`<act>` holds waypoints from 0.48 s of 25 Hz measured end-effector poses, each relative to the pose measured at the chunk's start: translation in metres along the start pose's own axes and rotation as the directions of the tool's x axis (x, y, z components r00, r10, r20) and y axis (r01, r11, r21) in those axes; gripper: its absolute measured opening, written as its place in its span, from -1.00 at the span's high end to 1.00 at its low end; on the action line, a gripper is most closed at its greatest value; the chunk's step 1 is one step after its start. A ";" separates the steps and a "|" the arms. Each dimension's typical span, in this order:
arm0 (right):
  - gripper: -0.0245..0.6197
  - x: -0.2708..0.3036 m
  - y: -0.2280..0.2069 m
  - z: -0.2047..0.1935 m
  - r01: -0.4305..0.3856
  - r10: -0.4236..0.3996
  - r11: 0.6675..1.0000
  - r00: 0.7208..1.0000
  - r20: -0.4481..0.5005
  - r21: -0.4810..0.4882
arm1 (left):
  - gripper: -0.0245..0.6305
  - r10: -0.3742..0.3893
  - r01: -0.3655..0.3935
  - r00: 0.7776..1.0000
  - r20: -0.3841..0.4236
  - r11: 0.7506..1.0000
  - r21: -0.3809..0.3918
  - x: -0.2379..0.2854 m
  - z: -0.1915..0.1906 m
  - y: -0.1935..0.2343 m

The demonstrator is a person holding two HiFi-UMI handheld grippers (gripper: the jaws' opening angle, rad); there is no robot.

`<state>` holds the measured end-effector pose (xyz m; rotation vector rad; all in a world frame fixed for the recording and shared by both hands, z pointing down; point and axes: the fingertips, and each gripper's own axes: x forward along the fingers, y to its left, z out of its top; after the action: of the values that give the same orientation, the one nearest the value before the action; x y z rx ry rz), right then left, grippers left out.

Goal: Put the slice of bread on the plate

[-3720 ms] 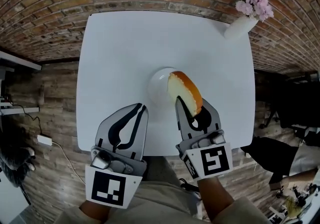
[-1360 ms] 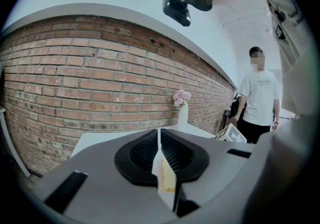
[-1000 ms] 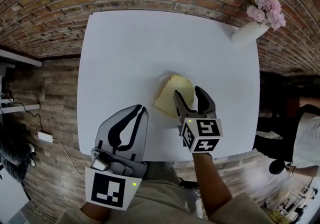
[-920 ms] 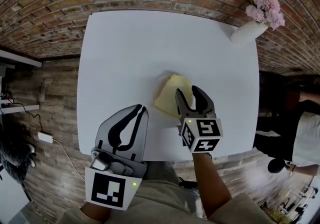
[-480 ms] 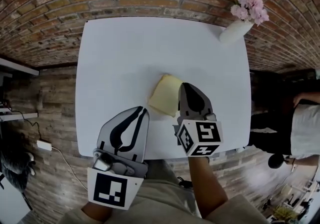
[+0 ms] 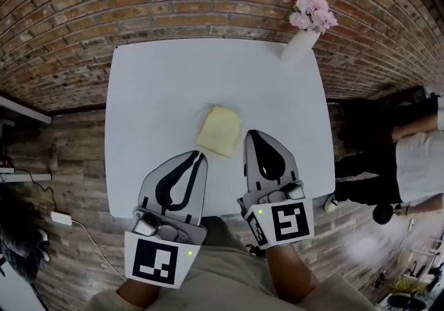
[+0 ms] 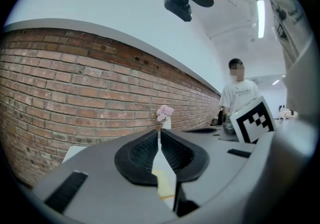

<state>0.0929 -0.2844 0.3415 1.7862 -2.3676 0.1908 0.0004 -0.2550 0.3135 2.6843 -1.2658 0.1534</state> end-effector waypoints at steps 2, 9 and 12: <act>0.90 -0.016 0.009 0.014 -0.012 0.012 1.000 0.999 0.031 -0.010 | 0.85 -0.009 0.009 1.000 0.012 1.000 0.004 -0.005 0.006 -0.007; 0.90 -0.066 0.035 0.051 -0.032 0.037 0.999 0.991 0.127 -0.040 | 0.85 -0.040 0.039 0.998 0.045 0.999 0.024 -0.024 0.023 -0.031; 0.90 -0.082 0.043 0.061 -0.037 0.042 0.998 0.988 0.150 -0.042 | 0.85 -0.050 0.048 0.997 0.051 0.998 0.030 -0.034 0.028 -0.038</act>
<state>0.0698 -0.2075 0.2648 1.7964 -2.4922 0.0145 0.0093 -0.2110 0.2765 2.7581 -1.2196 0.0974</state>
